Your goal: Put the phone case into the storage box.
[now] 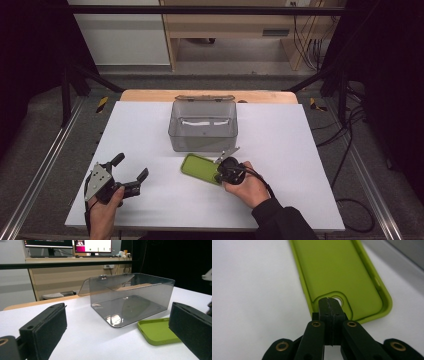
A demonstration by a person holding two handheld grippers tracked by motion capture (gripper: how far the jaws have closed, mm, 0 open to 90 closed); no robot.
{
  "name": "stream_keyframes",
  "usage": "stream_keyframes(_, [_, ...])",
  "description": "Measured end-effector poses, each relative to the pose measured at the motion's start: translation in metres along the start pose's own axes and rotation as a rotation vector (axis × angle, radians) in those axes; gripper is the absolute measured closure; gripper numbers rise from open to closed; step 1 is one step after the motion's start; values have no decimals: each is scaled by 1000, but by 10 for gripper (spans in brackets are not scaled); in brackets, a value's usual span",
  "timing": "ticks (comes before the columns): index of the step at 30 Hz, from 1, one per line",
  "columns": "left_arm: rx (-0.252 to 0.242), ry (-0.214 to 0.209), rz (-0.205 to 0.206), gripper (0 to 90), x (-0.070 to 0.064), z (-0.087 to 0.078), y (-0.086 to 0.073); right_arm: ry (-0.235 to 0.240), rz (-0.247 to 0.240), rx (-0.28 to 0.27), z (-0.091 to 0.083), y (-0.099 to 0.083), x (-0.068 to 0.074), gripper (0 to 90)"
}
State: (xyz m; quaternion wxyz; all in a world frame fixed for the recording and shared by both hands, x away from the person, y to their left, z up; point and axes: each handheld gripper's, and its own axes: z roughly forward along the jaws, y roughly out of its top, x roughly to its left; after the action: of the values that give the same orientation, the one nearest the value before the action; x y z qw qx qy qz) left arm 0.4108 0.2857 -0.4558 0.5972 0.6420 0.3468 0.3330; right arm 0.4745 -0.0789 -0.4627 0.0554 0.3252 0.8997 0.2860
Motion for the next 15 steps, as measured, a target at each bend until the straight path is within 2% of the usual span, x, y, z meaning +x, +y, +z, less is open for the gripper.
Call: stream_keyframes(15, [7, -2, 6, 15, -1, 1, 0, 61, -65, 6, -5, -17, 41, 900])
